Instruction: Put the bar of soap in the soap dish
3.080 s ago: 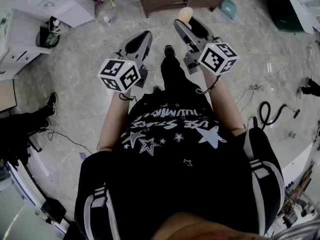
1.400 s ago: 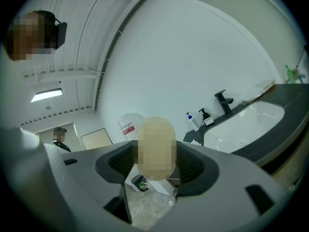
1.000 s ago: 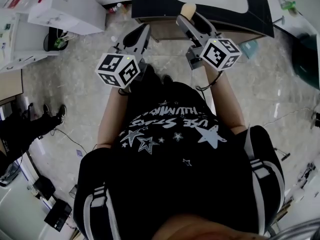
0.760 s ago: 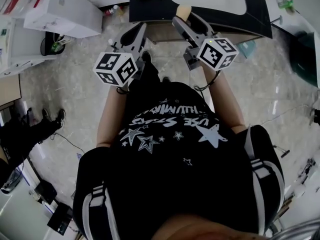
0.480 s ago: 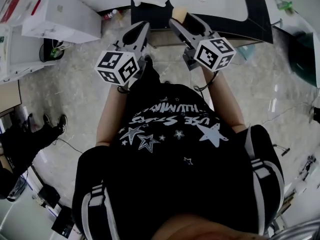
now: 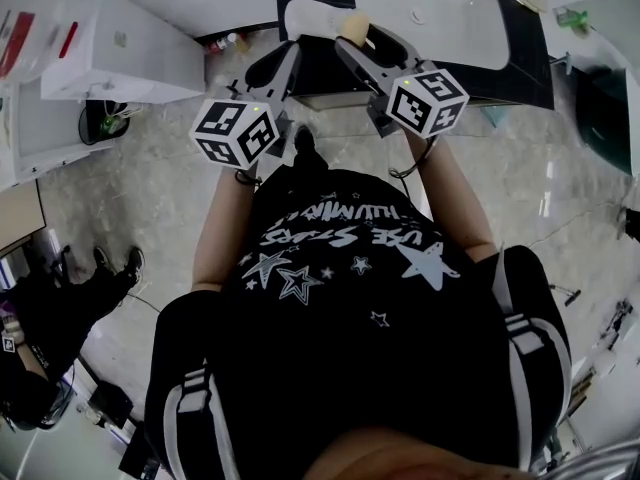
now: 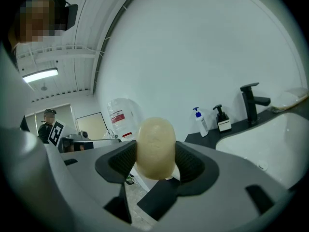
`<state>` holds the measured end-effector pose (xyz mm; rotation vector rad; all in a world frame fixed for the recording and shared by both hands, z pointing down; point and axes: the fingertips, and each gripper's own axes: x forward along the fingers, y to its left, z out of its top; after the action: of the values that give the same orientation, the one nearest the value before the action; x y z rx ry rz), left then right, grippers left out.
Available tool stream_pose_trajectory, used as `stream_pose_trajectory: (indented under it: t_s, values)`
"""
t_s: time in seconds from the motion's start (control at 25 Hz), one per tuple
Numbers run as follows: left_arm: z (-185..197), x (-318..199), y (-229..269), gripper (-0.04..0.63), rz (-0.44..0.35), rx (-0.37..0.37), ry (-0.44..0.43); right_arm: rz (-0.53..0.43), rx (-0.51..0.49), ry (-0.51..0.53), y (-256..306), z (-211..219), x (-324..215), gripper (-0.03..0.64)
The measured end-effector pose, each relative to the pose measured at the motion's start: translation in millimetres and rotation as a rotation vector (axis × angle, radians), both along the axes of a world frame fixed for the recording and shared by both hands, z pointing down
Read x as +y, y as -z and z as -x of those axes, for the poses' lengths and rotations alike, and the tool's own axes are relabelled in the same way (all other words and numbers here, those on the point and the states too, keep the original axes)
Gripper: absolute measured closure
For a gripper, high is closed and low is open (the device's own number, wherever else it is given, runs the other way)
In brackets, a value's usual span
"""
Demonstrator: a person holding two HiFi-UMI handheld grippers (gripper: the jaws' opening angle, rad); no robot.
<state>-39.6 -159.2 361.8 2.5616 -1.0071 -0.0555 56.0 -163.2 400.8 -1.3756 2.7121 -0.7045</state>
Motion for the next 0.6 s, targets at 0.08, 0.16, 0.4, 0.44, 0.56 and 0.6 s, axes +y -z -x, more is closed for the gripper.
stream_pose_trajectory:
  t_s: [0.08,0.16,0.4,0.44,0.56,0.6]
  values:
    - [6.8,-14.0,-2.9,0.583,0.005,0.002,-0.009,0.005,0.031,-0.009,-5.6,3.8,-13.3,0.364]
    - [11.3,-25.9,-6.7,0.583,0.009,-0.002,-0.022,0.010,0.069,-0.010,-12.1,6.3,-24.8,0.364]
    - [19.9,-55.9,-18.4,0.583,0.028,-0.003,-0.067,0.022,0.199,-0.005,-32.2,9.6,-57.4,0.364]
    - [20.7,-60.7,-20.6,0.583,0.031,-0.002,-0.076,0.025,0.211,-0.008,-35.2,9.2,-61.3,0.364]
    - [24.9,-77.6,-28.0,0.583,0.042,0.008,-0.091,0.035,0.230,-0.017,-44.4,9.9,-70.6,0.364]
    - [26.9,-83.1,-30.9,0.583,0.048,0.012,-0.092,0.040,0.236,-0.018,-47.9,11.4,-73.0,0.364]
